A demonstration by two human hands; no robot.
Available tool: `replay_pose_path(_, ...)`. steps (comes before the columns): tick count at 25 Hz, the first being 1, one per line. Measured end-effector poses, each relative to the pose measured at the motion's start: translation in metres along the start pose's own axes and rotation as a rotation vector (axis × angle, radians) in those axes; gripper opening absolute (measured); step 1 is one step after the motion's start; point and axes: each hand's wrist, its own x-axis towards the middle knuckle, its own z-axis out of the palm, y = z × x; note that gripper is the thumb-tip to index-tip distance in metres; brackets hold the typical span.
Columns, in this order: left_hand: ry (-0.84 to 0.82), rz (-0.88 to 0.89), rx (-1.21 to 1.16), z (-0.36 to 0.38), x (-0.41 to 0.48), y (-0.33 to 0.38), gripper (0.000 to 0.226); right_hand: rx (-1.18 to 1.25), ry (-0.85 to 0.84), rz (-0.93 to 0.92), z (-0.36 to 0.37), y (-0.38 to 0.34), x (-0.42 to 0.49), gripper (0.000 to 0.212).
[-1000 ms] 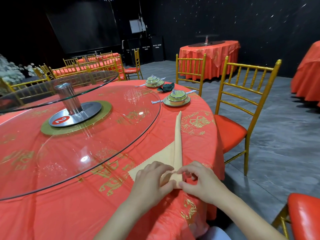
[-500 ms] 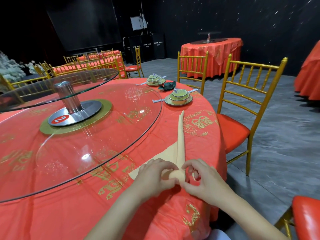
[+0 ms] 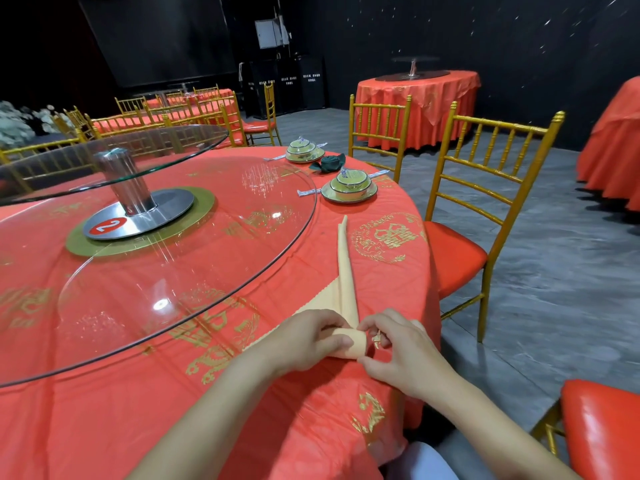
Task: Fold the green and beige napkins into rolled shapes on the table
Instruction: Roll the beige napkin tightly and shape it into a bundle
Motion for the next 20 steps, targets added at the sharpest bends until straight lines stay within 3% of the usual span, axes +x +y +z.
replay_pose_path(4, -0.063, 0.033, -0.039, 0.003, -0.016, 0.006, 0.026, 0.125, -0.055, -0.006, -0.003, -0.005, -0.017, 0.030)
replay_pose_path(12, -0.071, -0.026, -0.055, 0.007, -0.044, 0.012, 0.025, 0.163, -0.200, 0.002, -0.008, -0.014, -0.021, 0.028)
replay_pose_path(15, 0.163, -0.022, 0.111, 0.018, -0.049, 0.004, 0.037, 0.201, -0.234, 0.049, -0.010, -0.013, -0.014, 0.026)
replay_pose_path(17, 0.406, 0.100, 0.282, 0.030, -0.059, 0.001, 0.039, 0.267, -0.263, 0.069, -0.011, -0.012, -0.011, 0.026)
replay_pose_path(20, 0.552, 0.303, 0.386, 0.049, -0.070, -0.002, 0.033, 0.340, -0.286, 0.112, -0.011, -0.010, -0.007, 0.023)
